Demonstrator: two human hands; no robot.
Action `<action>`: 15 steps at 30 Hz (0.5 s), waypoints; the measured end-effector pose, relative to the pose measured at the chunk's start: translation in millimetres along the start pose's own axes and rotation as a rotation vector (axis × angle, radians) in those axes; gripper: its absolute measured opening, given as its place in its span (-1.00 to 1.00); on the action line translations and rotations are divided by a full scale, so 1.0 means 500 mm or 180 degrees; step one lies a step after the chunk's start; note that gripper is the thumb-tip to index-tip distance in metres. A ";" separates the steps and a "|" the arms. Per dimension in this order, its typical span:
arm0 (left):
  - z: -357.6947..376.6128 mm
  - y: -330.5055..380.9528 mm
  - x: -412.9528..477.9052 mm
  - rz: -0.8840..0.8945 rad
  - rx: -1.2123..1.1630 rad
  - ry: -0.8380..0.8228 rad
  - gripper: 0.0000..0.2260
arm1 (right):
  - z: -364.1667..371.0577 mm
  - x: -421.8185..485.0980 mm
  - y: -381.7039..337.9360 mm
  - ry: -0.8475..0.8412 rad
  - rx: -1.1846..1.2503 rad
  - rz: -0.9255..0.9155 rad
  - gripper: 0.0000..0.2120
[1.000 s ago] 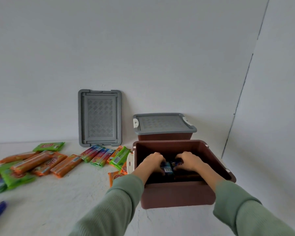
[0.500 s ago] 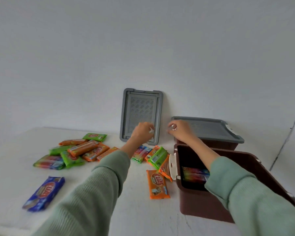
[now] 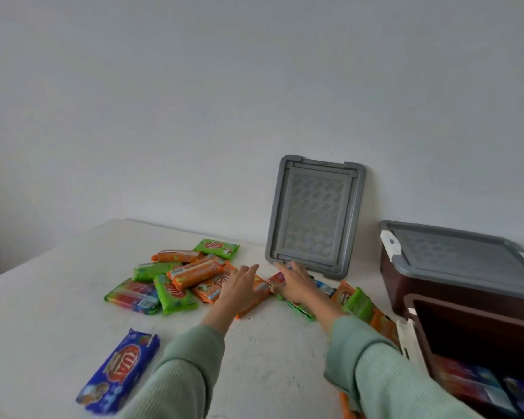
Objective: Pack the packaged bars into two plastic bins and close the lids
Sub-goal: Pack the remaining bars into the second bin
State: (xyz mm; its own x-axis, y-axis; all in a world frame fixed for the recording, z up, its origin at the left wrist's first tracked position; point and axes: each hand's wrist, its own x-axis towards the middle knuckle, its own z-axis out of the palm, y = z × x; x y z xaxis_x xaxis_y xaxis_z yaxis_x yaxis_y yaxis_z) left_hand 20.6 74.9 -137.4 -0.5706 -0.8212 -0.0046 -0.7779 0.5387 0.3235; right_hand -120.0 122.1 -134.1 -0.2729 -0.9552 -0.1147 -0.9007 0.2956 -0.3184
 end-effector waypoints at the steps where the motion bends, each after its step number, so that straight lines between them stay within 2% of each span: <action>1: 0.010 -0.008 0.005 0.0038 0.0013 -0.0016 -0.40 | 0.009 0.014 0.003 -0.0071 -0.0142 -0.0024 -0.39; 5: 0.050 -0.032 0.021 0.0101 0.0392 -0.0054 -0.47 | 0.041 0.049 0.018 -0.0230 -0.0451 -0.0105 -0.56; 9: 0.078 -0.044 0.012 0.0137 0.0506 0.0237 -0.53 | 0.069 0.038 0.022 0.0265 -0.0406 -0.0259 -0.64; 12: 0.081 -0.041 -0.006 0.0126 0.0425 0.0230 -0.53 | 0.086 0.023 0.026 0.0640 -0.0394 -0.0367 -0.69; 15: 0.081 -0.041 -0.033 0.0057 0.0358 0.0213 -0.54 | 0.099 -0.001 0.018 0.0883 -0.0382 -0.0477 -0.58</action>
State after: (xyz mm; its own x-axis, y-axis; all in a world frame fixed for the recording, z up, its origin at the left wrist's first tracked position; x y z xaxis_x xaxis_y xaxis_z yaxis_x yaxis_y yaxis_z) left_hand 35.3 85.2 -182.3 -0.5687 -0.8200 0.0646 -0.7945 0.5680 0.2147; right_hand -111.1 125.9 -183.4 -0.2012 -0.9608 0.1906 -0.9666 0.1632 -0.1975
